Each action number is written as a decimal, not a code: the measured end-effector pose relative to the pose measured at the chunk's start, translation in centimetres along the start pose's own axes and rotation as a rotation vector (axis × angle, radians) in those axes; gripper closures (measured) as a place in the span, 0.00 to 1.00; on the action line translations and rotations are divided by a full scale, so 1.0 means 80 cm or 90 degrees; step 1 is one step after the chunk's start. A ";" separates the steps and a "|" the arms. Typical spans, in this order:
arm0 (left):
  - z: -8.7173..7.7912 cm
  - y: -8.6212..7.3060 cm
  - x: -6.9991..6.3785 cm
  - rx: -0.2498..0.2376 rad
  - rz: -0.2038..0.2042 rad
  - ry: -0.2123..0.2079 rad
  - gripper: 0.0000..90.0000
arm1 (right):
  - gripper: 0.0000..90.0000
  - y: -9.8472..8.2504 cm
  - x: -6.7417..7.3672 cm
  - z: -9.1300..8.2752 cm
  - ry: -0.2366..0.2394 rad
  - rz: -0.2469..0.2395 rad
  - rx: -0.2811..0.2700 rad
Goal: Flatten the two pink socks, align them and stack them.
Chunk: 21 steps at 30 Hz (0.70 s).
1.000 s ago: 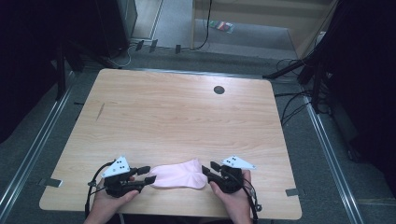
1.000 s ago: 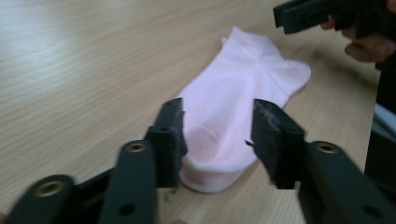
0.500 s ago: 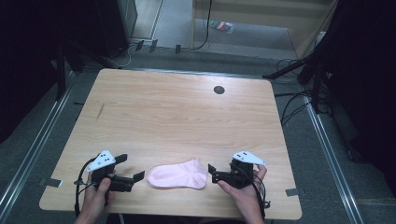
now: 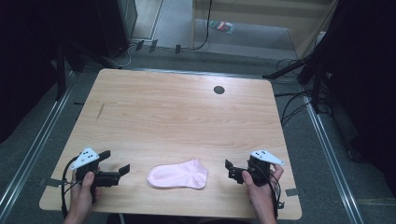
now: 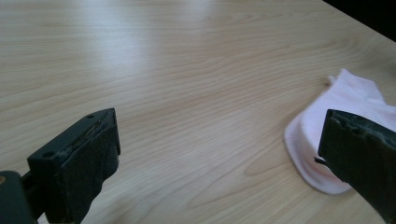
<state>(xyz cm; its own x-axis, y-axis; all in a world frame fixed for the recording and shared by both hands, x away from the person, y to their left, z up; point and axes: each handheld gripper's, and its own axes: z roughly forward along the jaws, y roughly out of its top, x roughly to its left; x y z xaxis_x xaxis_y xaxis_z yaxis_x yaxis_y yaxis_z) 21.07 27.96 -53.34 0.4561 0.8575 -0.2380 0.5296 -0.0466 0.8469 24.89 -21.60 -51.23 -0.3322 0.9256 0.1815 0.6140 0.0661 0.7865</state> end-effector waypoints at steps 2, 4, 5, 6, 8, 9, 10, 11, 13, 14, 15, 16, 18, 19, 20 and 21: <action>-0.005 -0.001 0.009 -0.003 -0.015 0.012 0.00 | 0.00 -0.002 -0.008 0.000 -0.010 0.004 0.001; -0.009 -0.002 0.017 -0.005 -0.023 0.021 0.00 | 0.00 -0.002 -0.017 -0.001 -0.014 0.012 0.002; -0.011 -0.003 0.021 -0.004 -0.027 0.025 0.00 | 0.00 -0.003 -0.020 -0.002 -0.012 0.015 0.003; -0.013 -0.004 0.025 -0.005 -0.031 0.036 0.00 | 0.00 -0.003 -0.024 -0.003 -0.013 0.019 0.004; -0.017 -0.006 0.032 -0.003 -0.031 0.048 0.00 | 0.00 -0.004 -0.032 -0.007 -0.018 0.023 0.002; -0.019 -0.007 0.035 -0.003 -0.030 0.058 0.00 | 0.00 -0.005 -0.036 -0.008 -0.018 0.021 0.000; -0.020 -0.008 0.037 -0.003 -0.029 0.068 0.00 | 0.00 -0.006 -0.038 -0.009 -0.023 0.026 0.002; -0.023 -0.009 0.041 0.000 -0.023 0.084 0.00 | 0.00 -0.007 -0.041 -0.010 -0.025 0.029 0.002; -0.027 -0.010 0.047 -0.002 -0.026 0.097 0.00 | 0.00 -0.009 -0.049 -0.013 -0.014 0.045 0.003; -0.030 -0.011 0.051 -0.004 -0.032 0.099 0.00 | 0.00 -0.010 -0.051 -0.014 -0.016 0.044 0.003; -0.033 -0.012 0.055 -0.004 -0.037 0.104 0.00 | 0.00 -0.011 -0.053 -0.016 -0.023 0.043 0.006; -0.034 -0.013 0.057 -0.007 -0.039 0.109 0.00 | 0.00 -0.012 -0.057 -0.017 -0.022 0.039 0.007; -0.038 -0.015 0.062 -0.002 -0.038 0.120 0.00 | 0.00 -0.015 -0.062 -0.021 -0.025 0.040 0.008; -0.039 -0.015 0.064 -0.001 -0.035 0.123 0.00 | 0.00 -0.017 -0.069 -0.025 -0.030 0.049 0.007; -0.040 -0.016 0.065 -0.002 -0.038 0.126 0.00 | 0.00 -0.017 -0.069 -0.025 -0.030 0.049 0.007; -0.041 -0.016 0.067 -0.003 -0.038 0.130 0.00 | 0.00 -0.018 -0.072 -0.027 -0.033 0.049 0.007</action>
<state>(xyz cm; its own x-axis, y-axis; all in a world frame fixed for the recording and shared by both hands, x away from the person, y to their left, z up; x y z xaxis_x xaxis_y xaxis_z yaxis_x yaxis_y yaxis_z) 20.47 34.31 -54.16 0.2698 0.9447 -0.1866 0.5480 0.0087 0.8364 24.37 -27.82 -52.15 -0.2461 0.9461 0.2107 0.6438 -0.0029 0.7652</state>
